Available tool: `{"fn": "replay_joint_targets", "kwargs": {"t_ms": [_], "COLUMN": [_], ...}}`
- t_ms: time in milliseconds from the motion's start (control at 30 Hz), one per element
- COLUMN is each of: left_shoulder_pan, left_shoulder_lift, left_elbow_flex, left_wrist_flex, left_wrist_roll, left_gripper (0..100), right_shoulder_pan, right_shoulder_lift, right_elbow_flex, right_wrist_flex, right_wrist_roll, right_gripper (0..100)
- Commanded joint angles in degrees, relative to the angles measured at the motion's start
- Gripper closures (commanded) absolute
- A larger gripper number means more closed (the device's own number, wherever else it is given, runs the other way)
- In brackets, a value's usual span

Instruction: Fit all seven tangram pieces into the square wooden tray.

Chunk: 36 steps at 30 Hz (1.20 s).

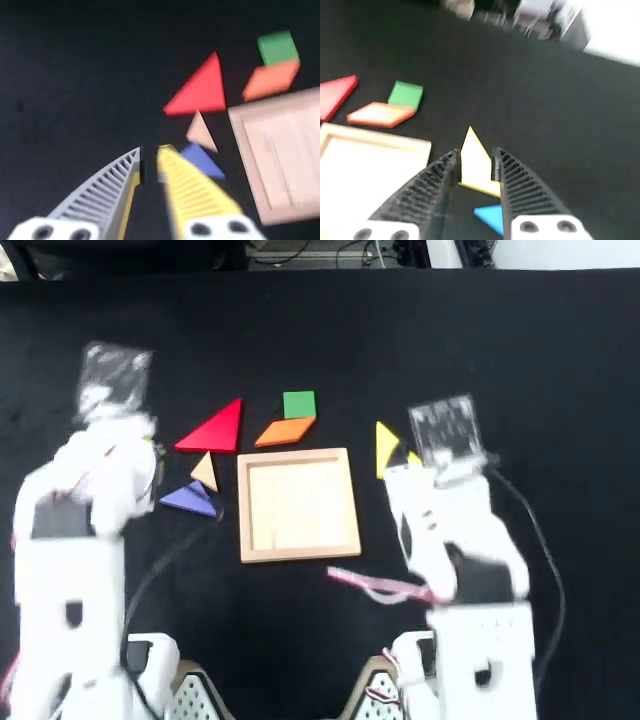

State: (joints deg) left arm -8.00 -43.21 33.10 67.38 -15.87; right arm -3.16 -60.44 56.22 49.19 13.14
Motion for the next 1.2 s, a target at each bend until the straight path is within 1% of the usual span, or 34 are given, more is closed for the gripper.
{"fn": "replay_joint_targets", "kwargs": {"t_ms": [0,67,133,200,233,333,467,500,600,633,667,800,1100,1167], "left_shoulder_pan": [4.18,4.79,4.79,4.79,4.88,6.64,7.78,7.78,7.87,7.87,7.60,6.64,6.20,6.11], "left_shoulder_lift": [19.78,25.41,30.68,35.34,37.71,45.27,54.07,56.18,61.27,62.77,64.26,70.42,83.52,85.71], "left_elbow_flex": [-18.59,-25.45,-31.87,-36.70,-38.55,-41.80,-45.41,-46.99,-50.77,-52.35,-53.85,-59.91,-70.20,-72.66], "left_wrist_flex": [5.27,7.30,8.79,9.76,10.11,11.52,11.34,11.87,15.47,15.21,14.07,11.08,10.90,11.34], "left_wrist_roll": [-1.93,-2.11,-2.29,-2.99,-4.84,-13.71,-18.73,-20.92,-32.09,-32.97,-32.26,-32.18,-32.44,-34.02], "left_gripper": [80,74,70,68,68,68,68,68,68,68,68,68,68,68], "right_shoulder_pan": [-0.88,-0.79,-0.97,-0.88,-0.62,0.79,2.99,3.25,2.99,2.99,2.99,2.99,3.08,3.08], "right_shoulder_lift": [16.48,24.04,30.11,34.33,35.74,38.64,40.92,41.36,43.56,44.53,45.58,49.01,50.51,50.51], "right_elbow_flex": [-6.37,-6.73,-6.73,-6.64,-6.64,-6.55,-6.64,-6.64,-5.32,-4.79,-4.53,-4.53,-5.32,-5.32], "right_wrist_flex": [-2.02,-3.25,-5.54,-8.26,-9.58,-11.16,-11.43,-11.87,-15.38,-17.05,-18.37,-21.89,-22.33,-22.33], "right_wrist_roll": [0.79,0.79,0.88,0.88,0.88,0.88,0.88,0.88,1.23,1.32,1.32,1.32,1.41,1.41], "right_gripper": [88.3,89.5,93.1,97.4,98.8,96.6,90.9,88.5,81.5,79.9,78.9,78.7,78.7,78.7]}}
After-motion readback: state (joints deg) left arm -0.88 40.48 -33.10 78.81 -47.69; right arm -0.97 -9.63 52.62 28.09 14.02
